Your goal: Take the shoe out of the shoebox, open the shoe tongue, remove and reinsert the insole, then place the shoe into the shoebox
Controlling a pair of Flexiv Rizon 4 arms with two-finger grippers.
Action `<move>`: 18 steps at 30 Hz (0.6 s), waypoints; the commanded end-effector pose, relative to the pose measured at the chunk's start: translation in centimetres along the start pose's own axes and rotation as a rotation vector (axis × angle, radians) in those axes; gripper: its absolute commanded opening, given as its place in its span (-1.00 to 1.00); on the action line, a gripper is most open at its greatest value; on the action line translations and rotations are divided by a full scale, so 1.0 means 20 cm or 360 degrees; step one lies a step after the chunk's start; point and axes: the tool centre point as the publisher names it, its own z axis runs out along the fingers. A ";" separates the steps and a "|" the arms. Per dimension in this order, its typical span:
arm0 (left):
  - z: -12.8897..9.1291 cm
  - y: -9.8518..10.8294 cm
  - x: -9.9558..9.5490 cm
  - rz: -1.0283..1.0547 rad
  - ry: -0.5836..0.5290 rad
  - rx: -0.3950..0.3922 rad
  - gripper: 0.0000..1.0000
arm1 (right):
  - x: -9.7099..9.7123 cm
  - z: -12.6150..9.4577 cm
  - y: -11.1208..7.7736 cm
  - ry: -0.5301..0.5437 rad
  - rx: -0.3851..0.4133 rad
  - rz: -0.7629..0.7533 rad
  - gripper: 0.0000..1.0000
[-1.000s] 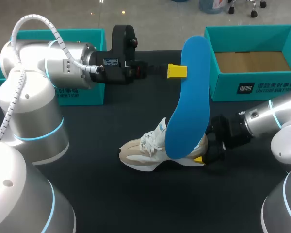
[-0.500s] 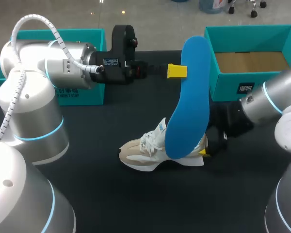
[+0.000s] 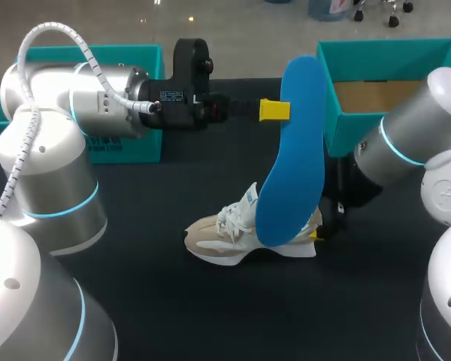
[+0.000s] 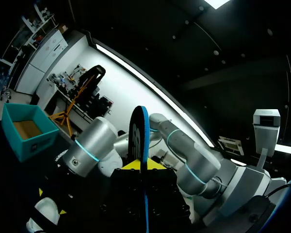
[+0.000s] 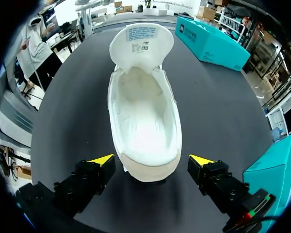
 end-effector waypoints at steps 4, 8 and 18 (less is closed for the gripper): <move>0.00 0.00 0.00 0.0000 -0.0002 0.0001 -1.00 | -0.01 -0.05 0.07 -0.0143 0.0376 -0.0130 1.00; 0.00 0.00 0.00 0.0000 -0.0002 0.0001 -1.00 | -0.01 -0.07 0.09 -0.0144 0.0496 -0.0250 1.00; 0.00 0.00 0.00 0.0000 -0.0002 0.0001 -1.00 | -0.01 -0.13 0.11 -0.0023 0.0715 -0.0235 1.00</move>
